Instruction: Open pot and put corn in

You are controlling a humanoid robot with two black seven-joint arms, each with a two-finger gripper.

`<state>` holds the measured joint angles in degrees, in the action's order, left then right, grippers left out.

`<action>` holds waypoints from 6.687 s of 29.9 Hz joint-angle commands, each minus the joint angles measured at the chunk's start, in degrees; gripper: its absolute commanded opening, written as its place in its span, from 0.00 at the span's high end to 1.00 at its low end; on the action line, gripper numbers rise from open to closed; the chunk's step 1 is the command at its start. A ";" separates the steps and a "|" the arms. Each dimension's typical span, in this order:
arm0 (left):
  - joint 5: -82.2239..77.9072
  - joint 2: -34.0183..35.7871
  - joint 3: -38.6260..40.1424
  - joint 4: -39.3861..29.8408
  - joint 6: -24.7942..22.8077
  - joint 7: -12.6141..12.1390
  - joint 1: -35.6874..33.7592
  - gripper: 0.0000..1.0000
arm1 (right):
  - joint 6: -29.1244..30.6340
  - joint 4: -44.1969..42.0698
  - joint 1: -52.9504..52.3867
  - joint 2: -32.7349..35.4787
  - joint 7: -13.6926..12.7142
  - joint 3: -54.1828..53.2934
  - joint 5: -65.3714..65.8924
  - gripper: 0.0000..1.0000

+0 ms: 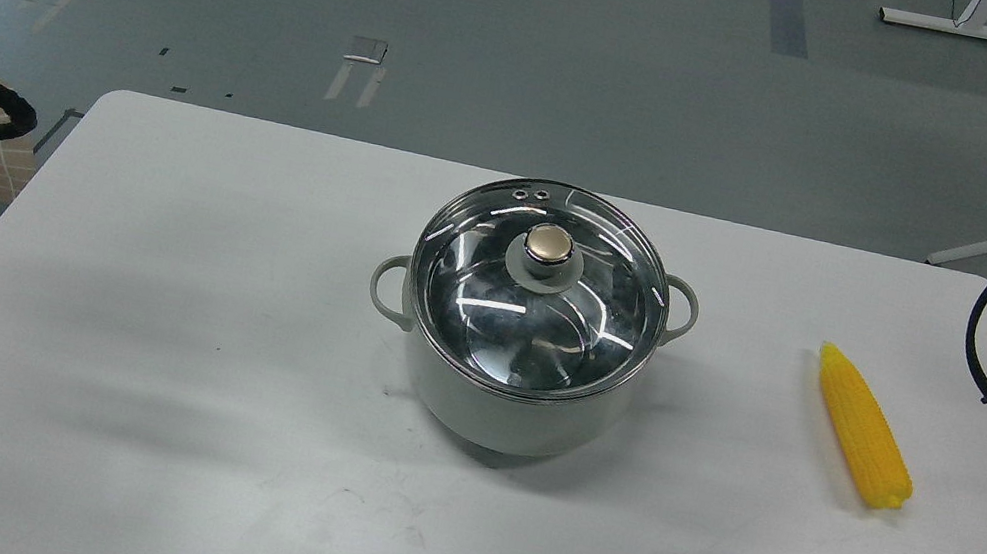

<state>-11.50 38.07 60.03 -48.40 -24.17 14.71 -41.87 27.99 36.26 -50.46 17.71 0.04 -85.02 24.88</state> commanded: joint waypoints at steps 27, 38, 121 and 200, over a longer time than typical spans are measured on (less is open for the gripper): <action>-19.33 -2.39 -2.11 -2.65 -1.67 2.52 -5.15 0.06 | 0.01 1.53 2.73 0.05 0.57 -0.15 -0.27 0.00; -47.97 5.17 -2.20 -27.09 0.44 2.87 -2.42 0.13 | 0.01 1.71 3.97 2.16 0.66 -2.26 -0.27 0.00; -104.63 8.92 -27.34 -35.01 11.84 6.04 -10.60 0.71 | 0.01 1.80 6.87 6.46 1.71 -6.04 -4.66 0.00; -42.49 6.32 -25.41 -7.86 32.00 9.99 -4.52 0.10 | 0.01 26.22 20.40 23.60 3.91 4.95 46.20 0.00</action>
<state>-63.47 47.40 34.70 -57.84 9.75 24.93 -41.64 28.03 59.46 -30.39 40.89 3.97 -80.45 63.40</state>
